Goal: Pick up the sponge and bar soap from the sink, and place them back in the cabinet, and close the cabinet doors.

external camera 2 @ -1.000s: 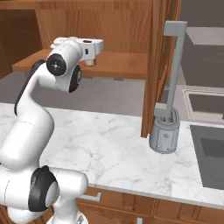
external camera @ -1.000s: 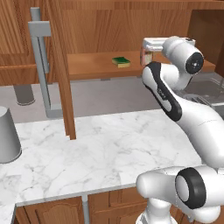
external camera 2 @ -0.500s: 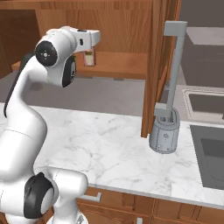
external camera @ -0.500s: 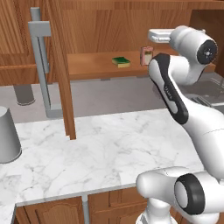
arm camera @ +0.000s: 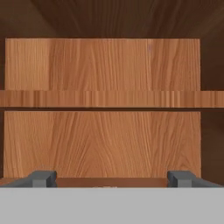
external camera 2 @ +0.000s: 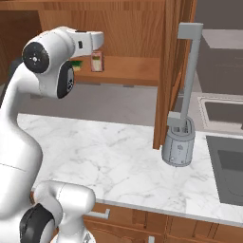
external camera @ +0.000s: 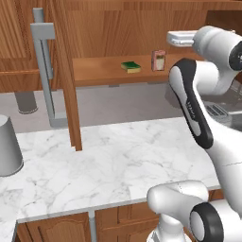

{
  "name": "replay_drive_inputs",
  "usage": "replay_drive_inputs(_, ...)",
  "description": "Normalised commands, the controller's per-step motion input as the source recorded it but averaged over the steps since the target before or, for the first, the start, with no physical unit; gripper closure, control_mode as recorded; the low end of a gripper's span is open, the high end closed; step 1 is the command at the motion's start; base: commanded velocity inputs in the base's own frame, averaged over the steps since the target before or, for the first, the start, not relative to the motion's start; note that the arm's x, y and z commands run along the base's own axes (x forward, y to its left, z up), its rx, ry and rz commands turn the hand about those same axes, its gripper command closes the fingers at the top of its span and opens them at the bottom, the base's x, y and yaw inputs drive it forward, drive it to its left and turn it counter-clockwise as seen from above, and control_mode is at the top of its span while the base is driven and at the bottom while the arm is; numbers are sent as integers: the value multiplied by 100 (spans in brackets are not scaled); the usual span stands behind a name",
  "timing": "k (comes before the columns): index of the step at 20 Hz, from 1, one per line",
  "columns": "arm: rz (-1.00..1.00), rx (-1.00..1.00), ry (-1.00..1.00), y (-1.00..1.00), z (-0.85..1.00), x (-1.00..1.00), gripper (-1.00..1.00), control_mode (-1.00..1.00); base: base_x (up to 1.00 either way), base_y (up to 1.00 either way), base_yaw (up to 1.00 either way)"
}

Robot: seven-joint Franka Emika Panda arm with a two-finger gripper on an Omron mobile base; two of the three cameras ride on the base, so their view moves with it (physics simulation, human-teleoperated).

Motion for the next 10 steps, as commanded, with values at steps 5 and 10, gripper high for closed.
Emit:
replay_drive_inputs(5, 0, -1, 0, 0, 0, -55, -100, -100, 0, 0, 0)
replay_drive_inputs(10, 0, -1, 0, 0, 0, -52, -100, -100, 0, 0, 0)
